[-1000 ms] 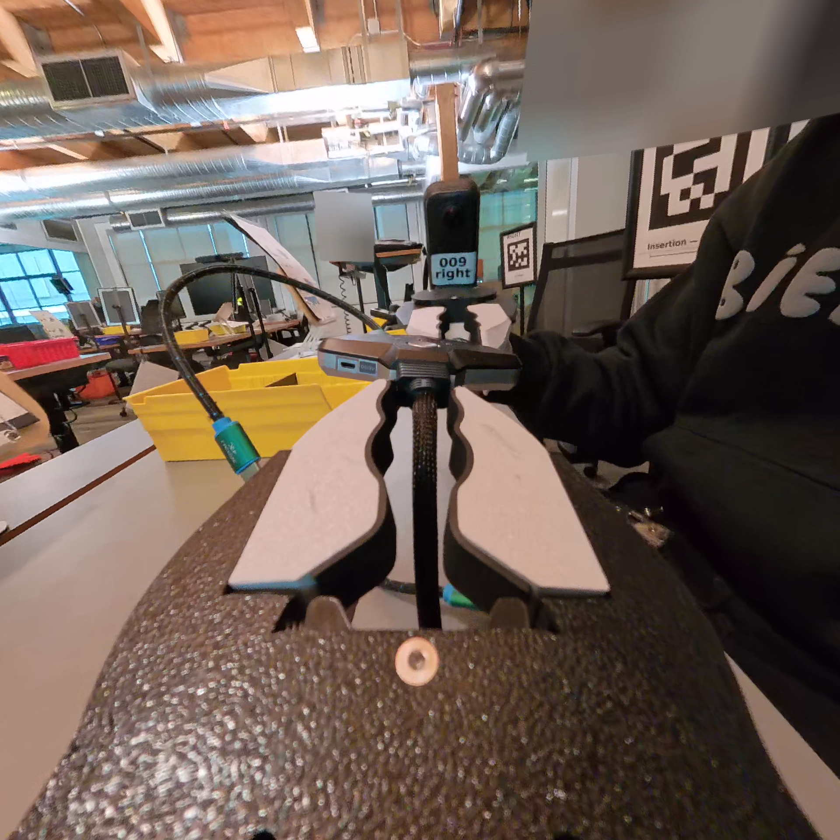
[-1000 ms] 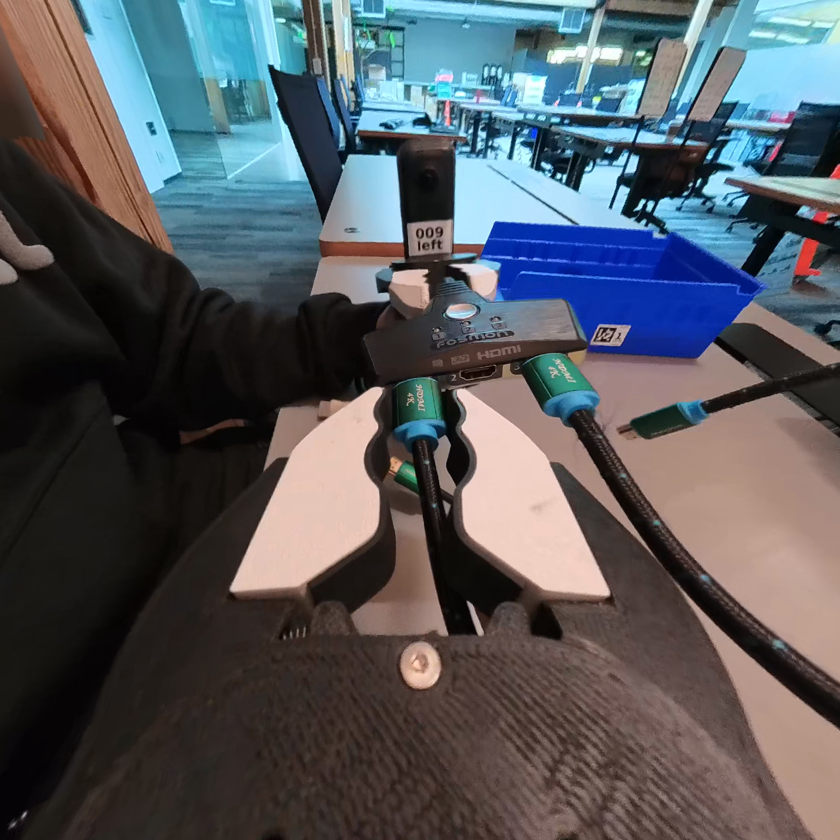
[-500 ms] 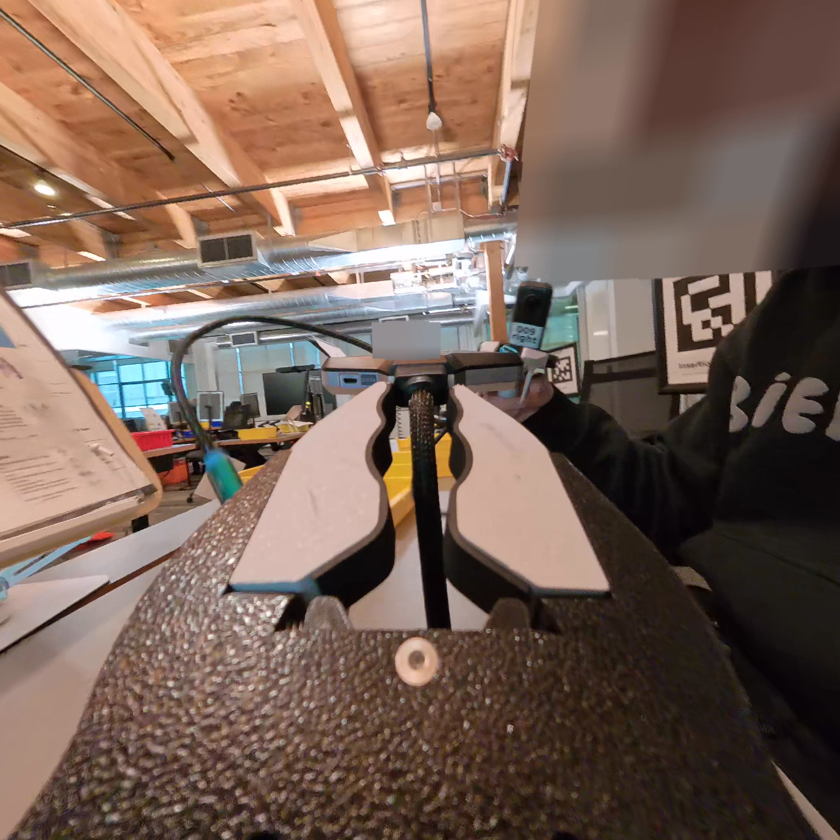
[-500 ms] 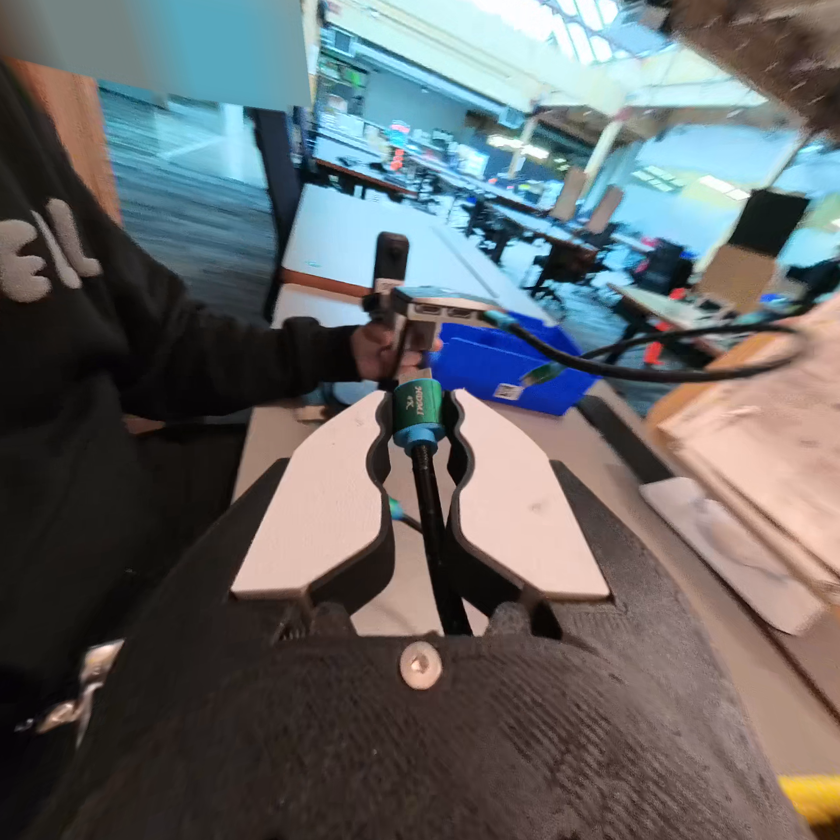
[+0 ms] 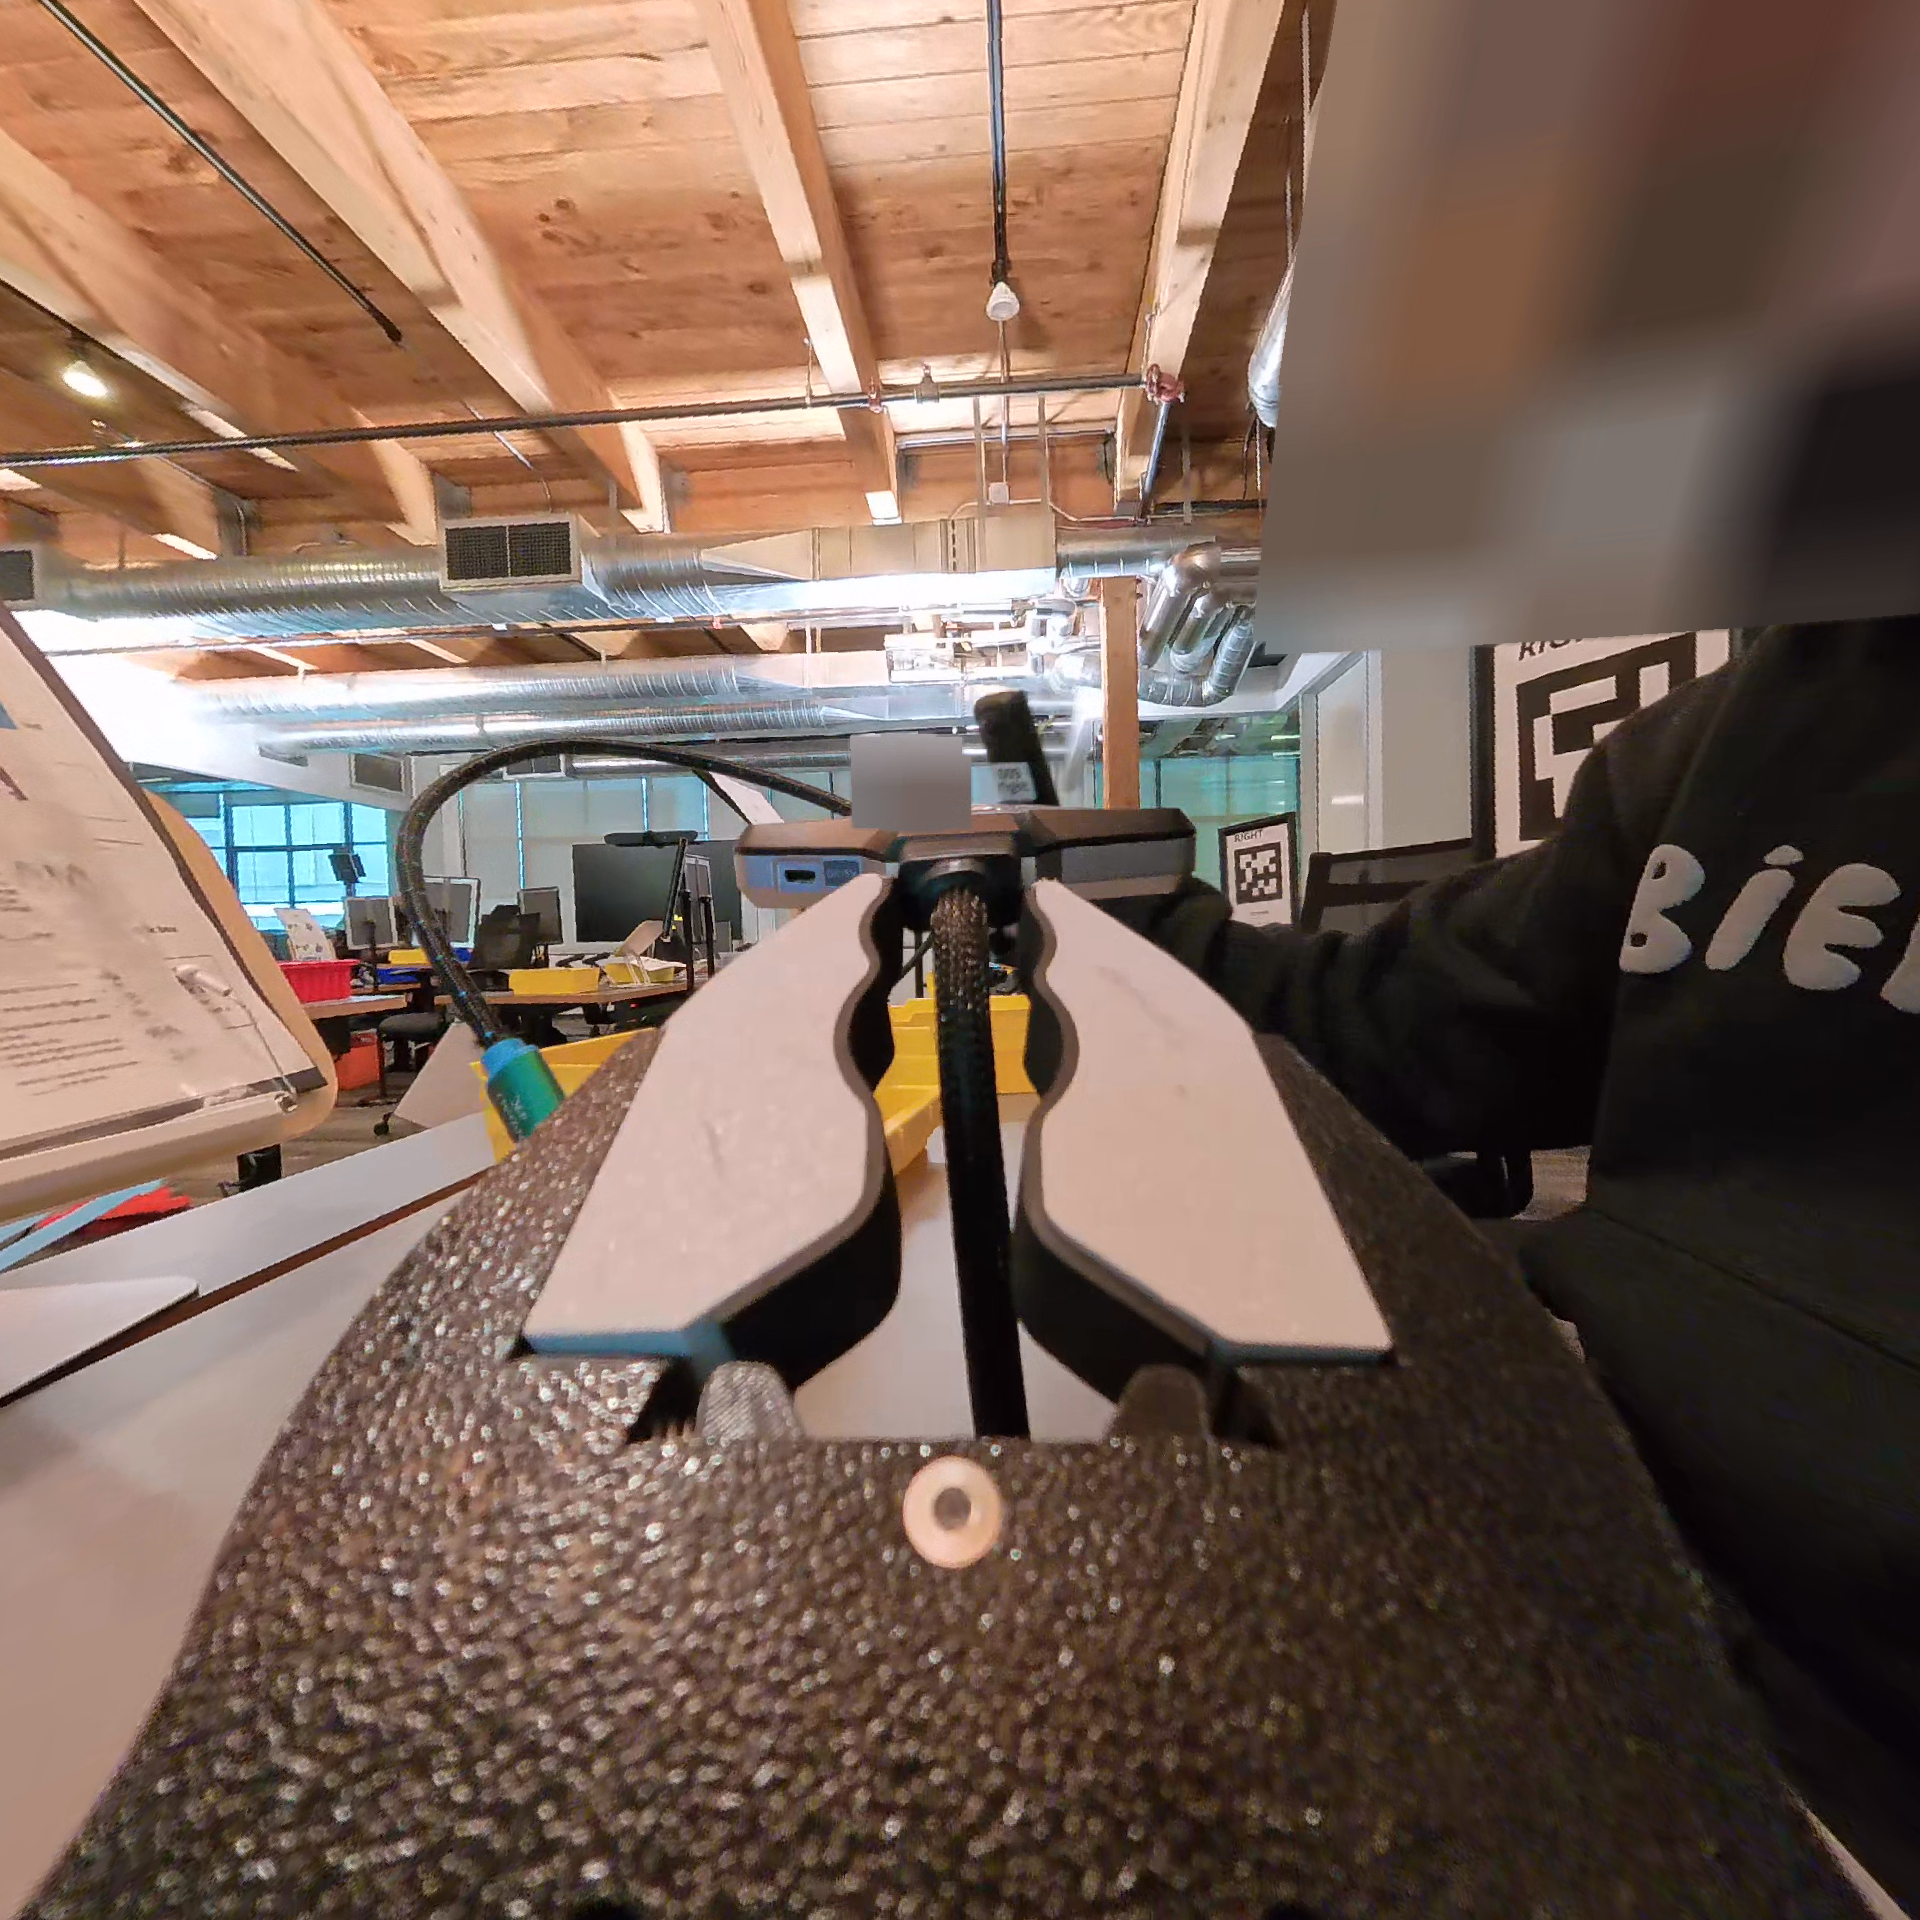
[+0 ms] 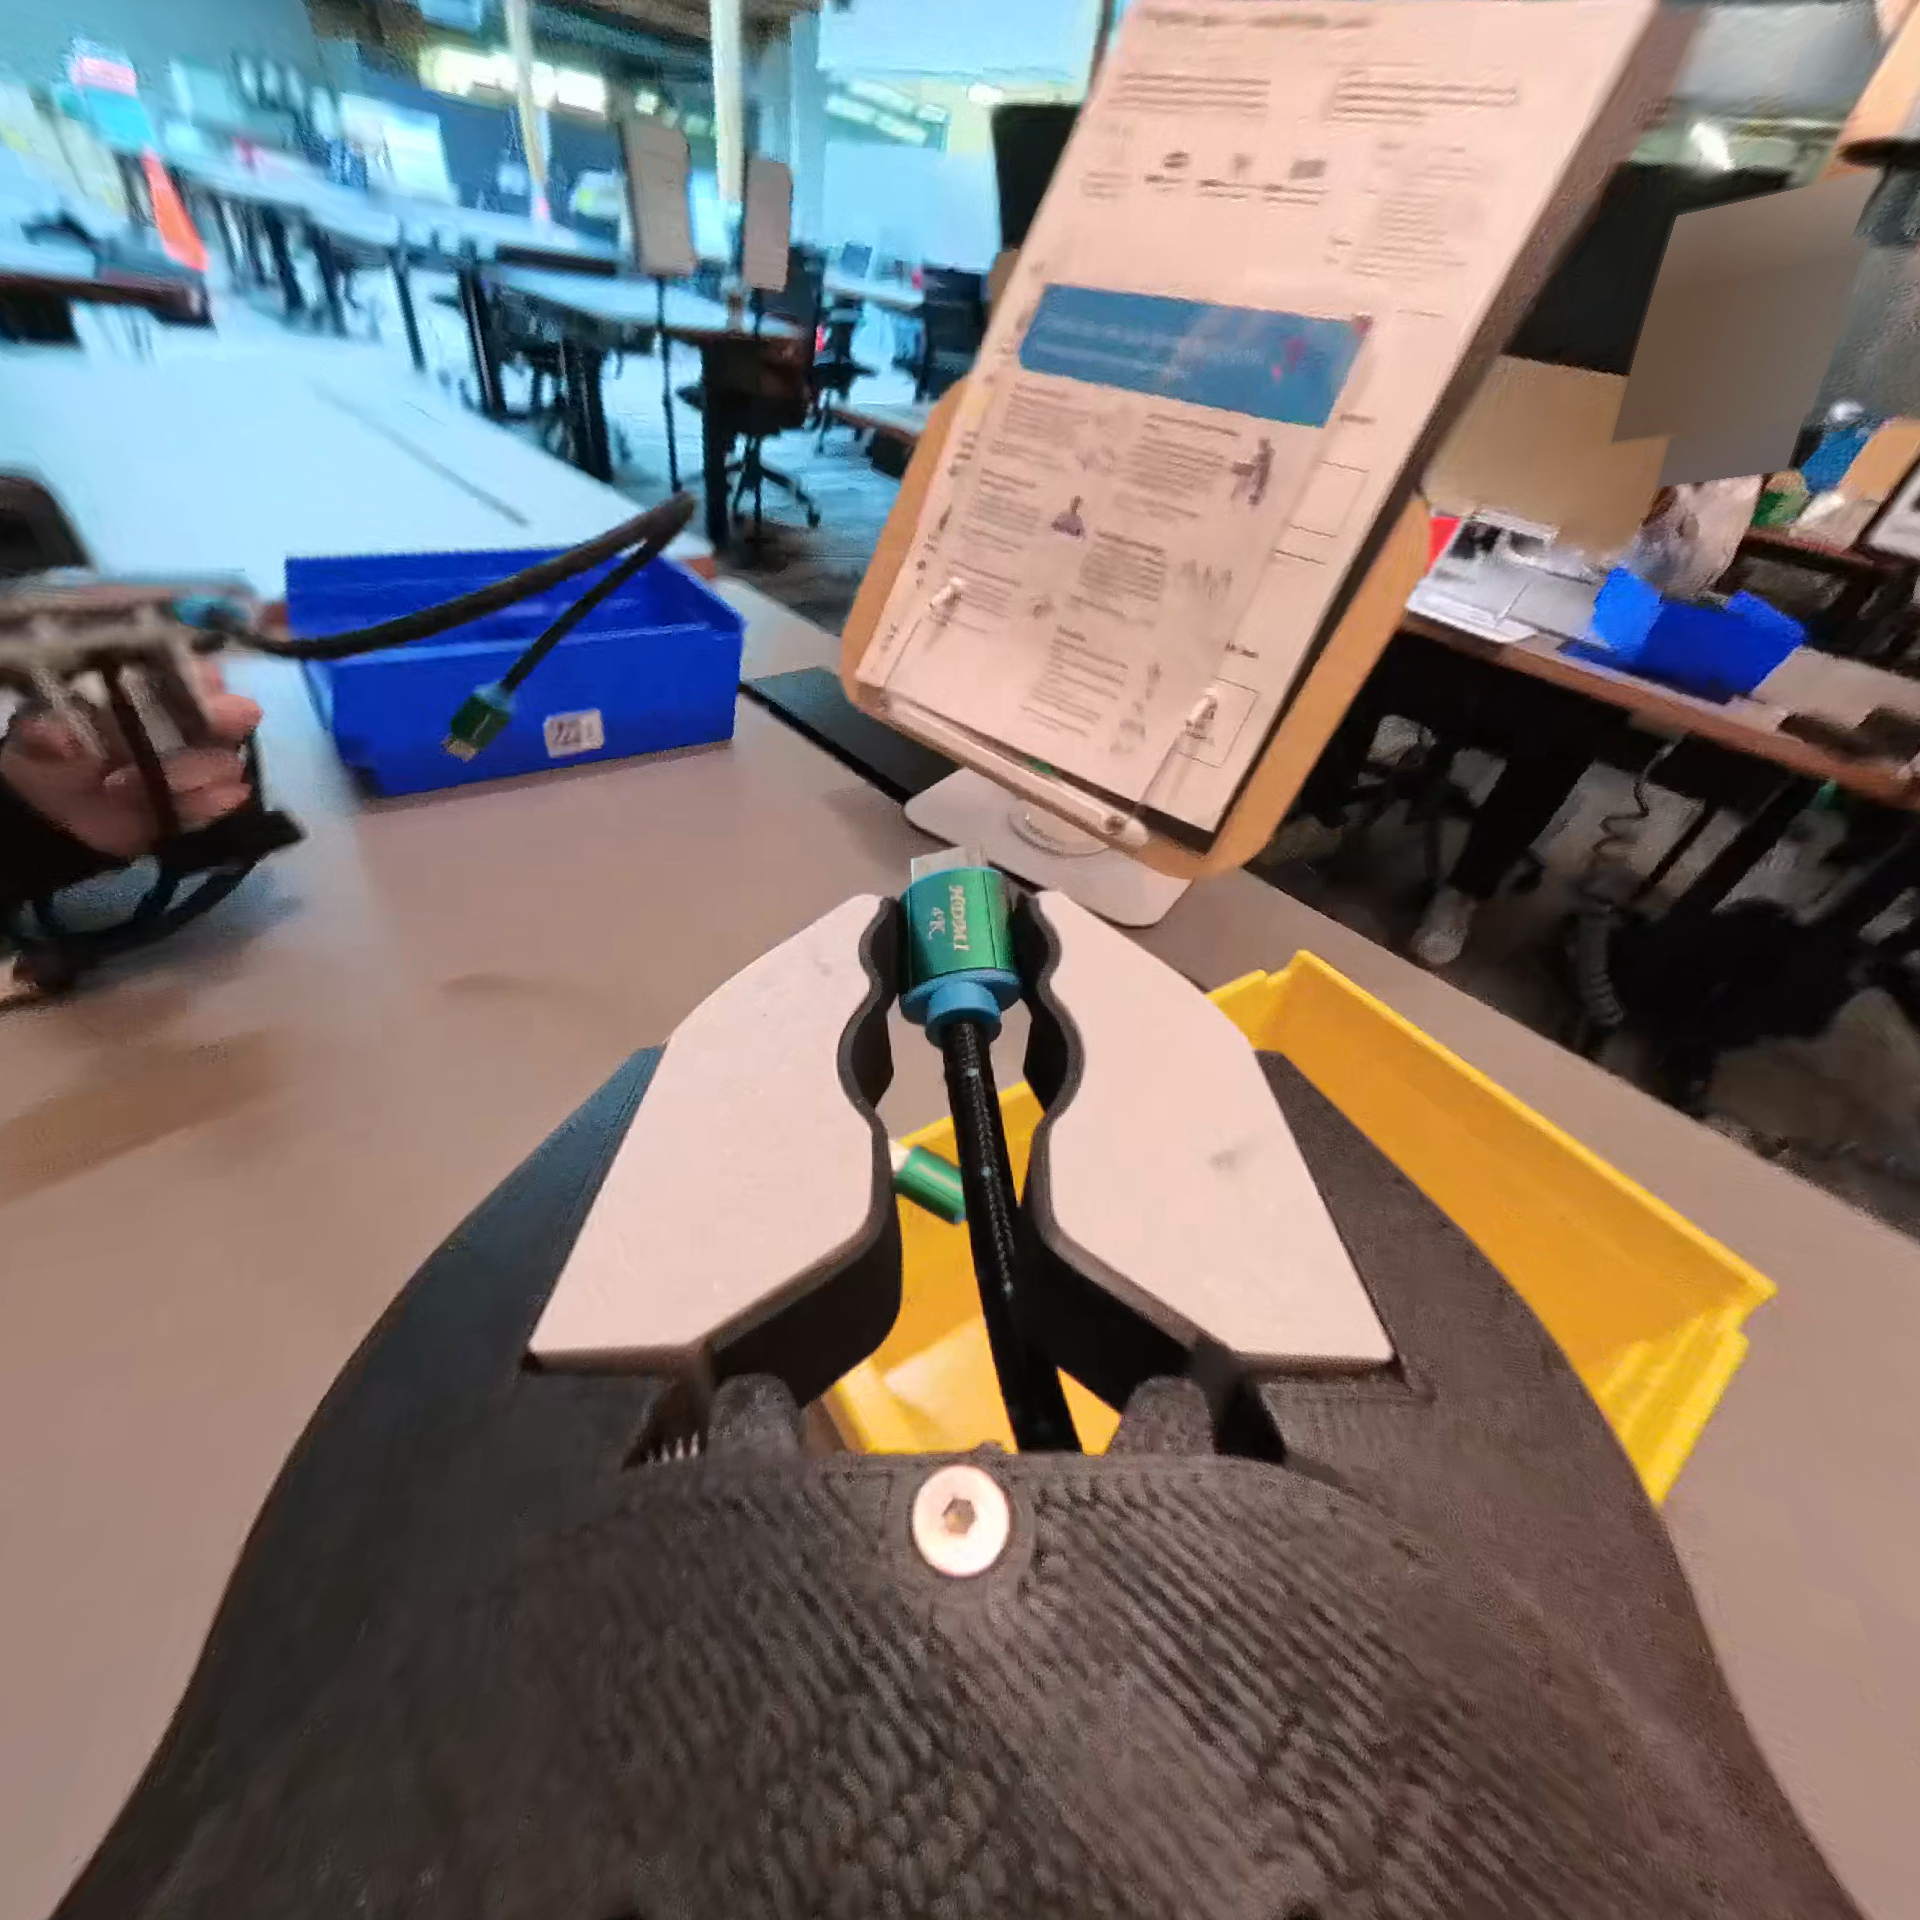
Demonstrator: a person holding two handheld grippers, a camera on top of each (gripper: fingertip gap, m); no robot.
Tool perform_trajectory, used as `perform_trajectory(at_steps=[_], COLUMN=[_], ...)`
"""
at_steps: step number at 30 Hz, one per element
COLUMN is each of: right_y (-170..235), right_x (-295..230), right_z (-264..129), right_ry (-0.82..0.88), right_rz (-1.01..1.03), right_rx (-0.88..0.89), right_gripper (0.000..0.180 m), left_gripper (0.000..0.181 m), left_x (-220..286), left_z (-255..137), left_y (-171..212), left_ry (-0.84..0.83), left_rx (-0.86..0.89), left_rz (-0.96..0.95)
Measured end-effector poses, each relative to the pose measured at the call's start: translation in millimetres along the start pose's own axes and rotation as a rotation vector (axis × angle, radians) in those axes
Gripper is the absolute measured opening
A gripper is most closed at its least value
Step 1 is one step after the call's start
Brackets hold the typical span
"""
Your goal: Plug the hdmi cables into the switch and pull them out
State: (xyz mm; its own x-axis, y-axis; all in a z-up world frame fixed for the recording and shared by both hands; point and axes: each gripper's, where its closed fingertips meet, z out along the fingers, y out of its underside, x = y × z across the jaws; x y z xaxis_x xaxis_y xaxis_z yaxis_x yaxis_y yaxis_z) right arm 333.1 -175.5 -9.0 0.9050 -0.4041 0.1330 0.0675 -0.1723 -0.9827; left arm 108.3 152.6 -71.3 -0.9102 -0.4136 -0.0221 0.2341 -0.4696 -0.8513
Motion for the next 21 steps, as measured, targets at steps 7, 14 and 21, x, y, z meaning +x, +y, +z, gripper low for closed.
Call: perform_trajectory(at_steps=[7,14,21], right_y=[50.5,143.8,198.9], right_x=[50.3,36.6,6.5], right_z=[28.6,58.2,70.5], right_ry=[0.075,0.16,0.12], right_rz=[0.216,0.255,0.281], right_rx=[0.007,-0.519,-0.874], right_gripper=[0.022,0.021,0.046], left_gripper=[0.021,0.021,0.021], left_x=[-0.1,-0.8,-0.4], left_z=[-2.7,-2.7,-2.8], left_y=[-3.4,-1.6,0.4], left_ry=[0.004,0.003,0.003], left_rx=[0.025,0.022,0.017], left_rz=[-0.009,-0.016,-0.019])
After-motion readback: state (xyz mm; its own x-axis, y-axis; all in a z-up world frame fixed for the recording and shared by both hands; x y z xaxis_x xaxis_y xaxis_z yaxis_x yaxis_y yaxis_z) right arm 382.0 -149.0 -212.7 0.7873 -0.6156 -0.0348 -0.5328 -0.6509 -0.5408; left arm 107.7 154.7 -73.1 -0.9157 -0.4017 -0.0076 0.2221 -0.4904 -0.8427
